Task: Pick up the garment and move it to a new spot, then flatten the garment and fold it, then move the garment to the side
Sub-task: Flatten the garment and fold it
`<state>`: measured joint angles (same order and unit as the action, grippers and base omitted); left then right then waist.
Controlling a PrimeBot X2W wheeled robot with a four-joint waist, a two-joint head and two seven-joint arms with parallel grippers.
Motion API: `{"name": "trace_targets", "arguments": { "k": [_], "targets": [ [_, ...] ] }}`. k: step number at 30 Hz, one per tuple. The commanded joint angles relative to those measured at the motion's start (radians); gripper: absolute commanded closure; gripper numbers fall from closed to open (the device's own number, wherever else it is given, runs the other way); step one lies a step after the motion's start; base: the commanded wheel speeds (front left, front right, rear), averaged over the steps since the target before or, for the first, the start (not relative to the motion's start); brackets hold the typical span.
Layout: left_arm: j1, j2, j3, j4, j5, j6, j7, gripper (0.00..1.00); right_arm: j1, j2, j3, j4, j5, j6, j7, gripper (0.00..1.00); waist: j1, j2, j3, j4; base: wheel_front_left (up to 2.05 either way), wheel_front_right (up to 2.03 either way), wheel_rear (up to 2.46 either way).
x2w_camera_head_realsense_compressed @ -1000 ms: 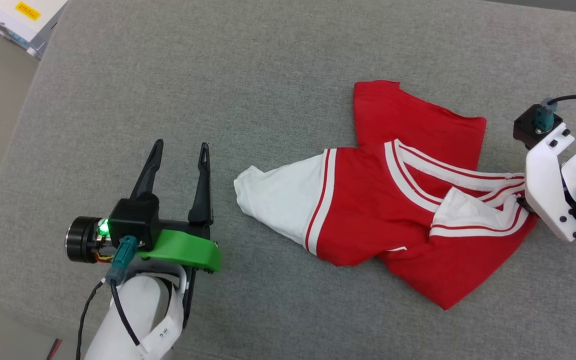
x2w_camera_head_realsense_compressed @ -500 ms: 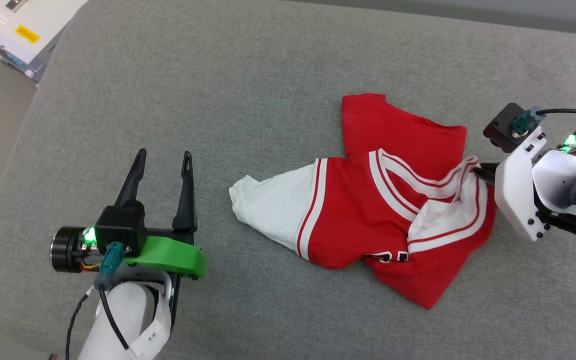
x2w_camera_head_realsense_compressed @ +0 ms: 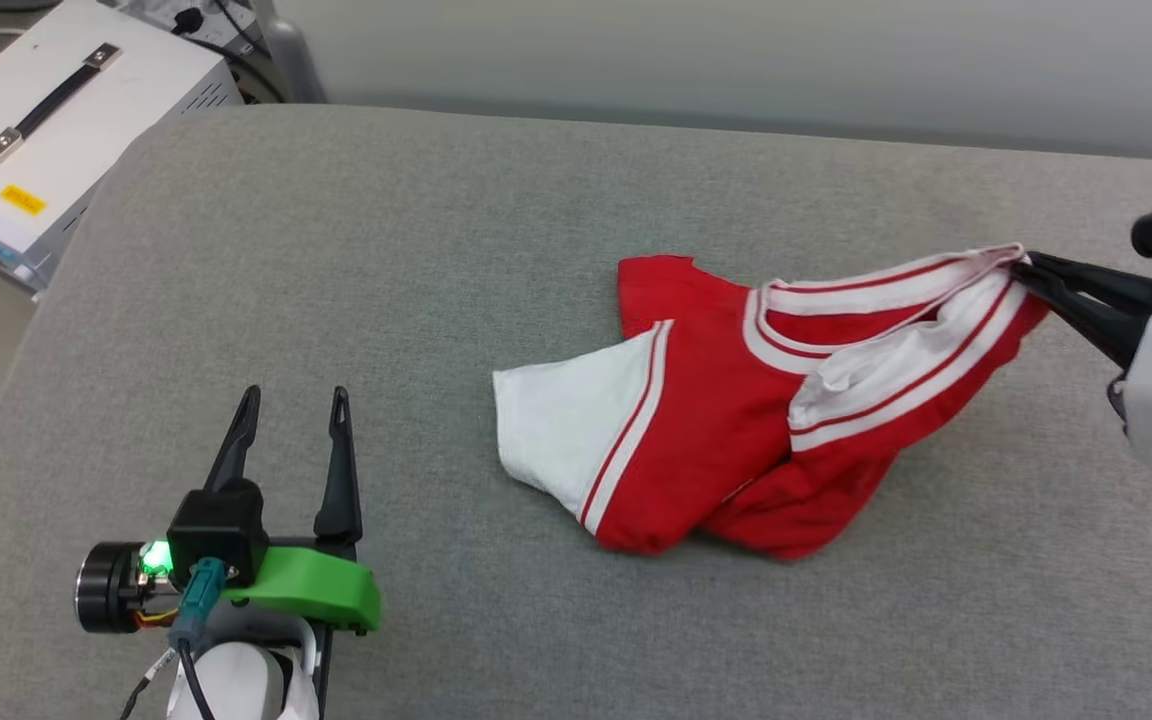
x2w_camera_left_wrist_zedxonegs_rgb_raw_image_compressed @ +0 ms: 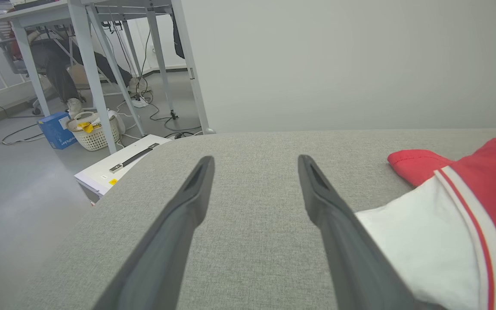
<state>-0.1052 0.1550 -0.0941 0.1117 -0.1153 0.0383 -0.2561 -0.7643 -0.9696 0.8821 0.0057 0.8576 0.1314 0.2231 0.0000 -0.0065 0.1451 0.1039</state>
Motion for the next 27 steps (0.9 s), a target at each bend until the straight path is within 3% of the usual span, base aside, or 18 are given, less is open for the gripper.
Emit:
{"name": "trace_targets", "arguments": {
  "k": [1,8,16,19,27],
  "targets": [
    [0.024,-0.006,0.006,-0.006,0.003,-0.003,-0.006,0.00,0.057,-0.016,-0.040,-0.010,0.002,-0.001,-0.016,1.00,0.0000,0.0065,-0.031,-0.036,0.00,0.00,0.00],
    [0.052,-0.011,0.021,-0.015,0.007,-0.007,-0.006,0.00,0.346,-0.055,-0.311,0.018,0.000,-0.001,-0.053,1.00,0.0000,0.0065,-0.038,-0.067,0.00,0.00,0.00],
    [0.014,-0.023,0.014,-0.036,0.018,-0.026,-0.006,0.00,0.518,-0.020,-0.586,0.110,-0.063,-0.001,-0.023,1.00,0.0000,0.0065,0.034,-0.051,0.00,0.00,0.00],
    [-0.020,-0.030,0.008,-0.034,0.022,-0.038,-0.006,0.00,0.488,0.019,-0.642,0.170,-0.109,-0.001,0.037,1.00,0.0000,0.0065,0.083,-0.024,0.00,0.00,0.00],
    [-0.069,-0.049,0.003,-0.023,0.028,-0.054,-0.006,0.00,0.388,0.157,-0.633,0.432,-0.240,-0.001,0.174,1.00,0.0000,0.0065,0.156,0.016,0.00,0.00,0.00]
  ]
}}
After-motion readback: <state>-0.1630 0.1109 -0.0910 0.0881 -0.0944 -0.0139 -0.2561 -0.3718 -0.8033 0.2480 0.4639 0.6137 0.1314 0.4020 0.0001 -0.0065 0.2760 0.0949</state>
